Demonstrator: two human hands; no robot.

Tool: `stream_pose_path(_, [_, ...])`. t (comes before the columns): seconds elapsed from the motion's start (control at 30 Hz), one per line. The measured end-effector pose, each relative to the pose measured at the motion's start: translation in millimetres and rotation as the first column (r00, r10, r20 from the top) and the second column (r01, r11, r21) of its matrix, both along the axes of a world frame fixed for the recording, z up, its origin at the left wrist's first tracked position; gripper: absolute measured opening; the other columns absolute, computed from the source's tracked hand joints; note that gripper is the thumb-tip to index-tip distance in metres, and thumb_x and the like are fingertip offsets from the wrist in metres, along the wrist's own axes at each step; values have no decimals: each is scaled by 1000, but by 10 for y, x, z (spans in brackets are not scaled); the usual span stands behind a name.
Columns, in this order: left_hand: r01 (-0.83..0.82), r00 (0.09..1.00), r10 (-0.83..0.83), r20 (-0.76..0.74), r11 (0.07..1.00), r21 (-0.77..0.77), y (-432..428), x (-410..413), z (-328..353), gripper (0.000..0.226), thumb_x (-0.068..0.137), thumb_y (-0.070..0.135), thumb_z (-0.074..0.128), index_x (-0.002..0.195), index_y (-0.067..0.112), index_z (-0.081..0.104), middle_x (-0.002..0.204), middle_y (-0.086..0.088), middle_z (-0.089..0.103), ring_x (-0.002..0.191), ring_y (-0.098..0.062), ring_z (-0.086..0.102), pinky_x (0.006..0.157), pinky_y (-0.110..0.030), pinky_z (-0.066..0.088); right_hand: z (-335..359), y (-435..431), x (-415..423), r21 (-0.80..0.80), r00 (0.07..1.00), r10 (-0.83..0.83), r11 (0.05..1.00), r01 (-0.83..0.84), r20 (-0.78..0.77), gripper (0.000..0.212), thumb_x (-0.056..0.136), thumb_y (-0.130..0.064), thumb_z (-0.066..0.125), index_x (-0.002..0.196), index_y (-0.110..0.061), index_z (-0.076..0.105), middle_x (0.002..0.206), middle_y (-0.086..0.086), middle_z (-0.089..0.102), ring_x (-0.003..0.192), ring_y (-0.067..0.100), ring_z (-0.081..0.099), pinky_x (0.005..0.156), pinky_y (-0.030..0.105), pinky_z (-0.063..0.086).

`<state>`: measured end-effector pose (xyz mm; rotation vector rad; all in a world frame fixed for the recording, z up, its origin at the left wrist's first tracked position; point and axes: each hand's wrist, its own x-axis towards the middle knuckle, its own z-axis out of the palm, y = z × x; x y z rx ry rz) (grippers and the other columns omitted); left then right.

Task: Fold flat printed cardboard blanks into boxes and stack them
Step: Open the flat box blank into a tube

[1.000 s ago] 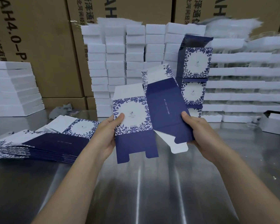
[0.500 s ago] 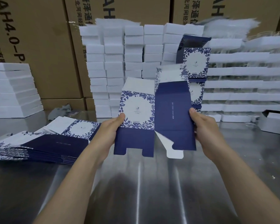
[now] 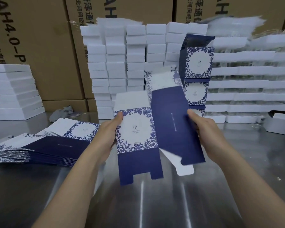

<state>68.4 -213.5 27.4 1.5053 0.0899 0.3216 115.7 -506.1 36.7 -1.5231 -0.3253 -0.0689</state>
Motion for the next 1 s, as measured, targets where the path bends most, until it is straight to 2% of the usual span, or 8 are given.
stream_pose_path(0.07, [55,998,-55,-6,998,-16,8,1,2,49,99,60,62,119,18,79,117,-4,80,109,-24,77,95,-39,56,3,-2,-5,26,999,-34,999,35,-14,38,102,-56,59,95,-29,85,100,1,83,90,18,80,73,33,59])
stream_pose_path(0.17, [128,992,-128,-17,992,-5,-2,22,-19,59,90,67,67,126,21,77,126,-4,78,119,-27,73,112,-52,49,34,6,-17,82,985,-172,982,171,6,46,103,-55,59,86,-20,83,87,3,81,73,20,77,59,28,58])
stream_pose_path(0.23, [161,987,-161,-23,987,10,-30,40,-35,58,94,67,63,129,23,76,130,-3,76,125,-27,70,117,-55,44,57,-24,2,191,965,-261,946,261,-25,53,103,-54,59,92,-5,76,89,4,76,74,24,70,68,33,55])
stream_pose_path(0.4, [101,994,-104,16,984,150,-98,30,-78,53,107,60,46,115,22,82,120,-1,80,118,-21,73,108,-43,51,73,-76,21,293,970,-229,925,243,-81,43,100,-57,62,79,-21,74,88,-2,80,70,15,73,62,31,59])
stream_pose_path(0.57, [-17,999,14,35,996,93,-82,4,-39,56,103,68,47,108,24,82,110,1,82,100,-19,78,75,-34,55,15,-12,57,172,995,-70,982,80,-65,33,103,-51,60,97,-25,80,104,-8,81,85,9,75,72,31,54])
stream_pose_path(0.77, [-30,998,33,-44,997,66,84,25,-54,55,97,70,57,112,23,80,117,-2,80,112,-32,74,99,-46,47,12,-22,43,118,999,-3,993,9,-47,28,106,-36,60,93,-23,81,102,-3,82,82,10,75,67,25,55])
stream_pose_path(0.9, [-113,994,113,-6,993,-19,138,31,-64,48,101,61,59,100,19,83,110,-2,81,100,-27,78,90,-39,57,-9,10,12,2,996,81,997,-81,-48,35,103,-40,62,110,-10,79,111,11,80,90,21,71,82,37,54])
stream_pose_path(1.0, [-146,986,152,65,985,-96,148,29,-72,35,105,55,57,97,36,85,107,3,82,97,-18,80,72,-33,61,-32,84,-24,-75,989,138,987,-142,-59,36,103,-43,62,105,-13,81,104,10,80,85,20,68,75,32,55])
